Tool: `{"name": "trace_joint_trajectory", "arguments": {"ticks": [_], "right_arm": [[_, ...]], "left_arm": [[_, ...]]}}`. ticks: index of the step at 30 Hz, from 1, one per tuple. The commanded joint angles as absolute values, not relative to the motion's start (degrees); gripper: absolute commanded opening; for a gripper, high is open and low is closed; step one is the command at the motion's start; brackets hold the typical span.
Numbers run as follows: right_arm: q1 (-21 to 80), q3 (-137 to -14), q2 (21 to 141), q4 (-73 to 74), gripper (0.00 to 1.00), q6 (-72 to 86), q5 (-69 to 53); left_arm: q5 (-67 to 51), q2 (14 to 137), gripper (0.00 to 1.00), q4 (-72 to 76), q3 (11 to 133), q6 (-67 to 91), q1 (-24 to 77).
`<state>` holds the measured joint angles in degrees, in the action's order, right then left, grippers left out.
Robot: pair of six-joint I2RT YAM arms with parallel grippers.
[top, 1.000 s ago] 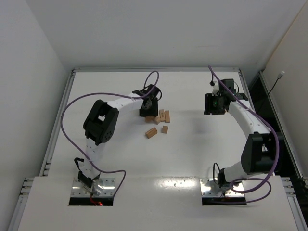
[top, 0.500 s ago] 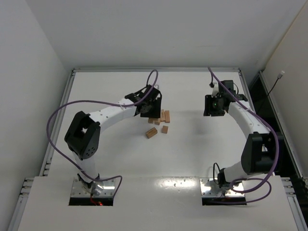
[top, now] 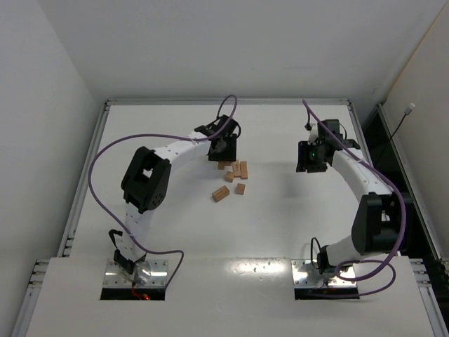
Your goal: Build the wood block tower
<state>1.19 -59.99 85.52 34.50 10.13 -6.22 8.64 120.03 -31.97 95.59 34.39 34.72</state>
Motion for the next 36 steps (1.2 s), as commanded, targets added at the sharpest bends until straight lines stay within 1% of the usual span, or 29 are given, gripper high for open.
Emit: {"name": "trace_joint_trajectory", "arguments": {"ticks": [1,23,27,36], "right_arm": [[0.79,-59.94,83.32,32.87,0.39,10.63,-6.59],[0.79,-61.52,84.38,32.87,0.39,10.63,-6.59],[0.79,-61.52,84.9,32.87,0.39,10.63,-6.59],[0.79,-61.52,85.43,32.34,0.39,10.63,-7.73]], "left_arm": [[9.32,119.62,0.0,-31.29,98.44,33.13,34.72],[3.08,118.56,0.0,-31.82,88.6,32.08,34.72],[2.46,116.28,0.0,-31.82,85.7,31.55,35.33],[0.79,106.97,0.0,-32.34,77.0,28.39,37.87]]}}
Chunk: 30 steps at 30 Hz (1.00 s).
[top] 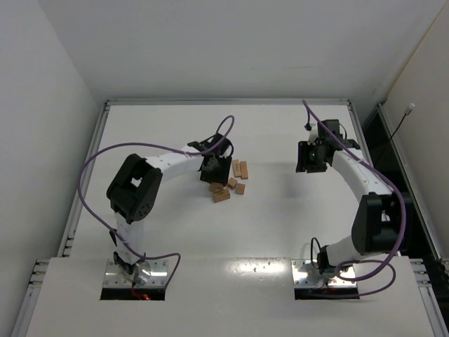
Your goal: Build the wood block tower
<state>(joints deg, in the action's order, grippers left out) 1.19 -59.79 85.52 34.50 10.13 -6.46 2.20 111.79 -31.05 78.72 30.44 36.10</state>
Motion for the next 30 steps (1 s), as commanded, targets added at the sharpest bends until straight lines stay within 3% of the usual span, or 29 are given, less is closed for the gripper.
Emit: {"name": "trace_joint_trajectory", "arguments": {"ticks": [1,6,9,15,19,30], "right_arm": [[0.79,-61.52,85.43,32.34,0.39,10.63,-8.34],[2.72,-64.15,87.44,29.63,0.3,11.42,-13.51],[7.09,-70.28,90.69,28.39,0.17,11.95,-15.38],[16.16,-82.59,101.4,27.86,0.14,11.25,-13.71],[22.83,-88.32,108.95,27.86,0.0,13.62,-12.22],[31.55,-97.73,123.65,27.86,0.0,19.5,-5.11]], "left_arm": [[0.79,105.14,0.0,-32.34,76.47,27.87,38.49],[6.14,98.62,0.0,-31.64,74.71,28.38,38.5],[8.78,97.38,0.0,-31.64,75.93,30.67,32.89],[11.6,95.19,0.0,-31.11,76.46,32.26,25.24],[12.22,94.57,0.0,-31.11,76.46,32.78,19.17],[9.93,92.99,0.0,-31.11,75.42,32.78,9.58]]}}
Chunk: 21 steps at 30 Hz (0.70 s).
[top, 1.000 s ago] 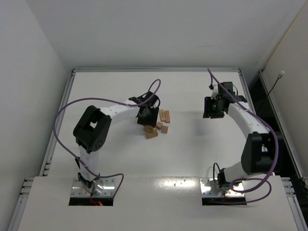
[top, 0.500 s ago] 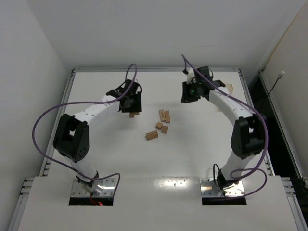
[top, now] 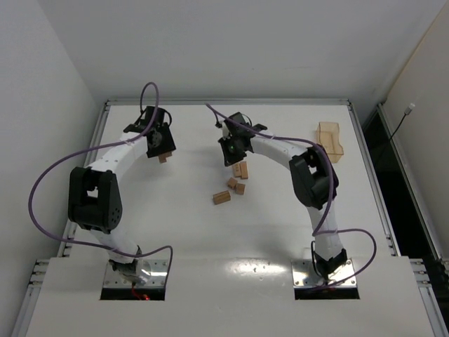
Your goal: Build the wood block tower
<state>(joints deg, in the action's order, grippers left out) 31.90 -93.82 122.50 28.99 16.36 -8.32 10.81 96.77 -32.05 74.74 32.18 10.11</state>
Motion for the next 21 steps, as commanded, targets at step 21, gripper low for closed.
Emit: {"name": "trace_joint_trajectory", "arguments": {"ticks": [21], "right_arm": [[31.03,-100.46,129.73,27.95,0.0,23.12,-1.49]], "left_arm": [[7.03,94.13,0.0,-29.97,75.32,33.31,9.05]]}}
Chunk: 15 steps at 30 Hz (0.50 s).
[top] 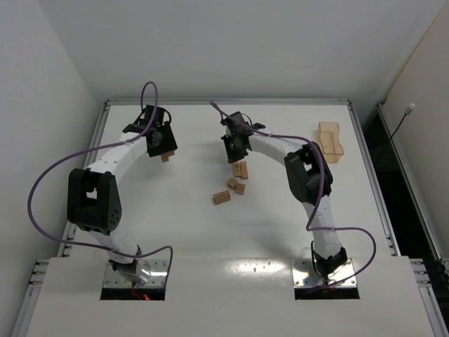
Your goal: Build the wood block tower
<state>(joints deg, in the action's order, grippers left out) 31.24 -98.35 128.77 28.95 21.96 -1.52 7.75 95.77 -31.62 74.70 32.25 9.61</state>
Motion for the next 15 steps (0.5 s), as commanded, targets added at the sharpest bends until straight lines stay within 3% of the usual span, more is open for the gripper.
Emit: {"name": "trace_joint_trajectory", "arguments": {"ticks": [1,15], "right_arm": [[31.03,-100.46,129.73,27.95,0.0,23.12,-1.49],[31.55,-99.93,130.25,27.95,0.0,23.64,-0.27]], "left_arm": [[7.03,94.13,0.0,-29.97,75.32,33.31,9.05],[5.98,95.19,0.0,-29.97,75.32,33.31,9.05]]}}
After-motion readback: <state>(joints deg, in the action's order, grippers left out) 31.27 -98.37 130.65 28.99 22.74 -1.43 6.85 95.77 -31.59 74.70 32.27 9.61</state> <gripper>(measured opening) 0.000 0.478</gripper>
